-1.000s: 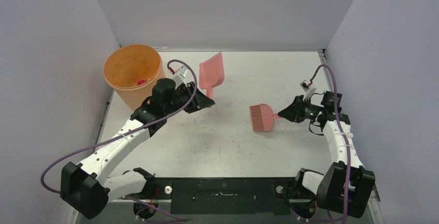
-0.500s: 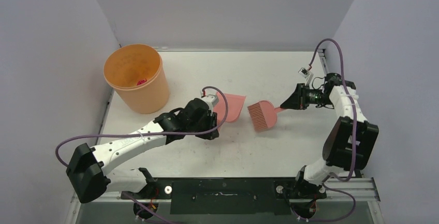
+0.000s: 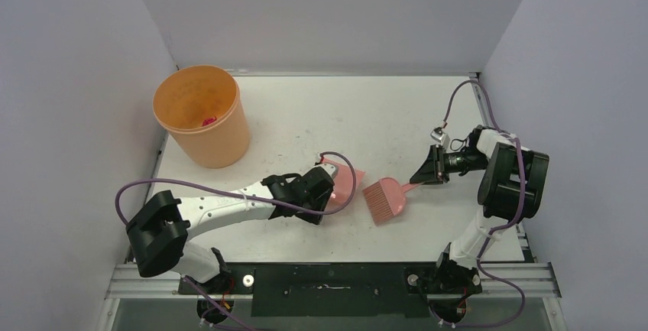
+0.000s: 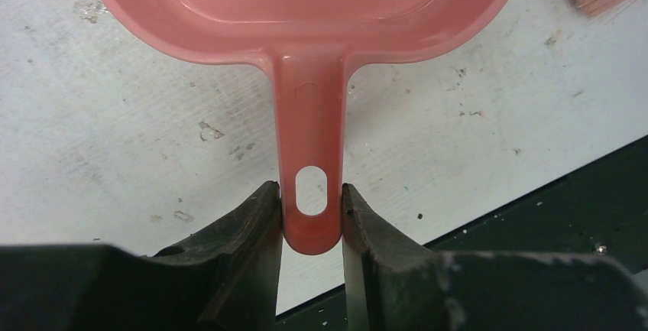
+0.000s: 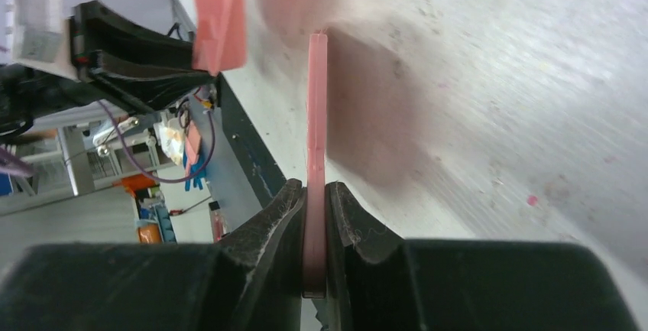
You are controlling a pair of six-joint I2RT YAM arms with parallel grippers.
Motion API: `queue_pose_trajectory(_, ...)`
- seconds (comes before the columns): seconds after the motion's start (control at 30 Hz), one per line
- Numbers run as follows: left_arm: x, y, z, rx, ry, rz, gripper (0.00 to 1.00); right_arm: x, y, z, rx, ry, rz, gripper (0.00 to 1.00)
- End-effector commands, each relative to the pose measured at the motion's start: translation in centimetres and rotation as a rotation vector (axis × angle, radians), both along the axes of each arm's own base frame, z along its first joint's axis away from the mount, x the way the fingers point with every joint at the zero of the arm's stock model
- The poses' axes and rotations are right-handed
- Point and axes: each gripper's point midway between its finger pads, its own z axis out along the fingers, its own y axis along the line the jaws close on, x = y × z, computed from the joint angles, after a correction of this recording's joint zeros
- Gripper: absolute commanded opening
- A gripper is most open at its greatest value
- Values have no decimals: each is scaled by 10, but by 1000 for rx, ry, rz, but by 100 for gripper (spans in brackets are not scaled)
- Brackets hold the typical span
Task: Sweep away the paper scraps from the table
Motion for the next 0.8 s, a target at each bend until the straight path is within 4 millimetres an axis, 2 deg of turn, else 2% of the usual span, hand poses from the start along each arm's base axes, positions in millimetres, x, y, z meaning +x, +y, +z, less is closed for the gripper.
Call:
queue_pose_trajectory(0.0,16,1,8,14,-68,63,0,11,-13,-20,-130,32,-106,6)
queue_pose_trajectory(0.13,14,-3,0,21,-42,52,4,11,-17,-31,-167,62,-124,11)
queue_pose_trajectory(0.37,12,-12,-4,7,-12,47,5,13,-19,-30,-179,51,-130,12)
queue_pose_trajectory(0.77,1,-16,-8,-1,31,28,13,17,-25,-26,-224,26,-150,33)
